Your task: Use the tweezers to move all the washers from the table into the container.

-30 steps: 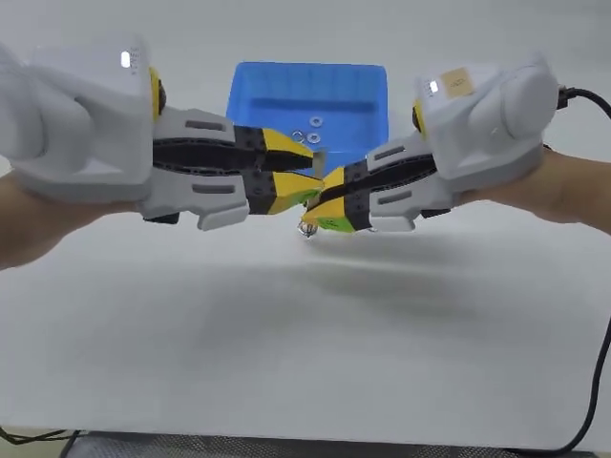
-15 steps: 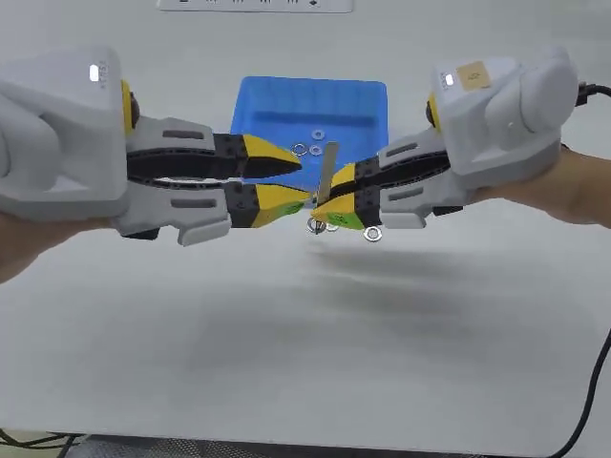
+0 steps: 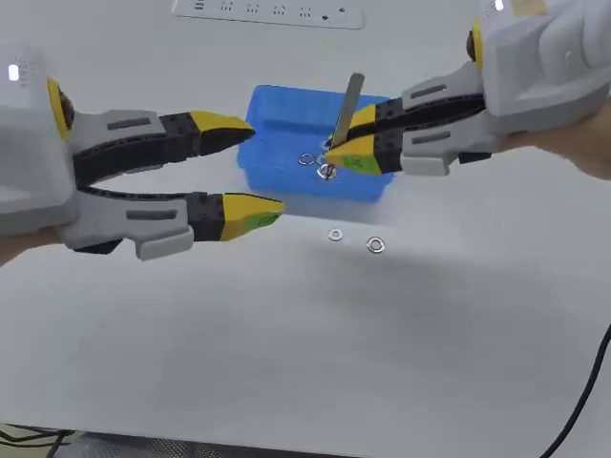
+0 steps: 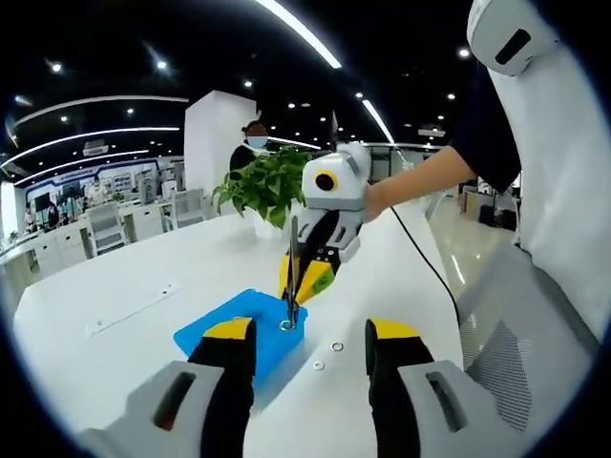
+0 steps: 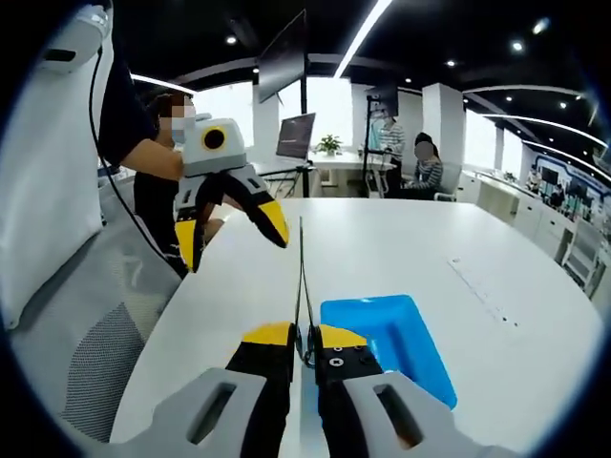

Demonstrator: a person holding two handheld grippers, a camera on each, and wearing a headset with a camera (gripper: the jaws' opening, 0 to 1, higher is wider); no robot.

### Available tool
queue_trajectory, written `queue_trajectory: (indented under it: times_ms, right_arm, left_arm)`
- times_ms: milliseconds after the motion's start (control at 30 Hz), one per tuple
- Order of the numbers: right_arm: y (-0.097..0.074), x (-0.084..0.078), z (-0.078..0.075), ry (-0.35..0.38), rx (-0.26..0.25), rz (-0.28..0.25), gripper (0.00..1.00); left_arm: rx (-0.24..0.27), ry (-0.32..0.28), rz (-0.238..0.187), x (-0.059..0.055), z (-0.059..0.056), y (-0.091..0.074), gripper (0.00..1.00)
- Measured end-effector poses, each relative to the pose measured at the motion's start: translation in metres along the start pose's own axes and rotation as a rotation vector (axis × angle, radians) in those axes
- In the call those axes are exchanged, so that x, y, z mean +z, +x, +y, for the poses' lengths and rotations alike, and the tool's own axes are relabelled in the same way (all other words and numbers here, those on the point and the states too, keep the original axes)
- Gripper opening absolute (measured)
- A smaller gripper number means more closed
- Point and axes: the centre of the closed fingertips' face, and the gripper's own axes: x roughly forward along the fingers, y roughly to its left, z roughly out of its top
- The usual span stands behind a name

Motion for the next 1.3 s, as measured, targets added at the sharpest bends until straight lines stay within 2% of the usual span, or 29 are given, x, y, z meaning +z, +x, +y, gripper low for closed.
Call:
queue_trajectory:
  times_ms: [100,167,233,300,367,400,467,533,600,667,700,767,867,1033,1300]
  right_arm:
    - [-0.001,0.001,-0.019,-0.018,-0.028,0.009,0.08]
    - [-0.001,-0.001,-0.032,-0.029,-0.029,0.023,0.08]
    - [-0.001,-0.004,-0.042,-0.026,-0.029,0.033,0.08]
    - [0.002,-0.011,-0.056,-0.015,-0.033,0.054,0.08]
    - [0.007,-0.014,-0.064,0.006,-0.033,0.052,0.08]
    - [0.011,-0.016,-0.066,0.007,-0.032,0.055,0.08]
    - [0.02,-0.017,-0.067,0.012,-0.024,0.051,0.08]
    - [0.03,-0.022,-0.071,0.013,-0.013,0.048,0.08]
    - [0.038,-0.026,-0.071,0.013,-0.003,0.054,0.08]
    - [0.046,-0.034,-0.074,0.001,0.0,0.071,0.08]
    - [0.048,-0.036,-0.075,0.005,0.002,0.073,0.08]
    - [0.054,-0.043,-0.078,0.014,0.0,0.077,0.08]
    - [0.061,-0.052,-0.081,0.025,-0.003,0.088,0.08]
    - [0.068,-0.066,-0.084,0.001,-0.006,0.114,0.09]
    - [0.066,-0.068,-0.083,-0.005,-0.007,0.106,0.09]
  left_arm:
    - [0.018,-0.003,0.014,-0.005,0.003,-0.005,0.54]
    - [0.024,-0.015,0.018,-0.007,0.004,-0.008,0.56]
    - [0.008,-0.048,0.036,-0.009,0.001,-0.011,0.57]
    - [0.0,-0.069,0.028,-0.008,-0.001,-0.014,0.65]
    - [0.015,-0.087,0.023,-0.008,0.0,-0.017,0.74]
    - [0.03,-0.084,0.027,-0.01,0.002,-0.019,0.75]
    - [0.049,-0.086,0.031,-0.013,0.006,-0.024,0.76]
    - [0.071,-0.114,0.02,-0.013,0.009,-0.026,0.8]
    - [0.099,-0.173,-0.025,-0.008,0.014,-0.029,0.86]
    - [0.098,-0.239,-0.081,0.001,0.014,-0.031,0.92]
    - [0.108,-0.256,-0.111,0.006,0.016,-0.033,0.94]
    - [0.117,-0.251,-0.126,0.007,0.018,-0.037,0.98]
    - [0.14,-0.224,-0.074,-0.006,0.017,-0.042,0.99]
    - [0.144,-0.242,-0.038,-0.021,0.011,-0.046,0.99]
    - [0.131,-0.257,-0.028,-0.025,0.004,-0.04,0.99]
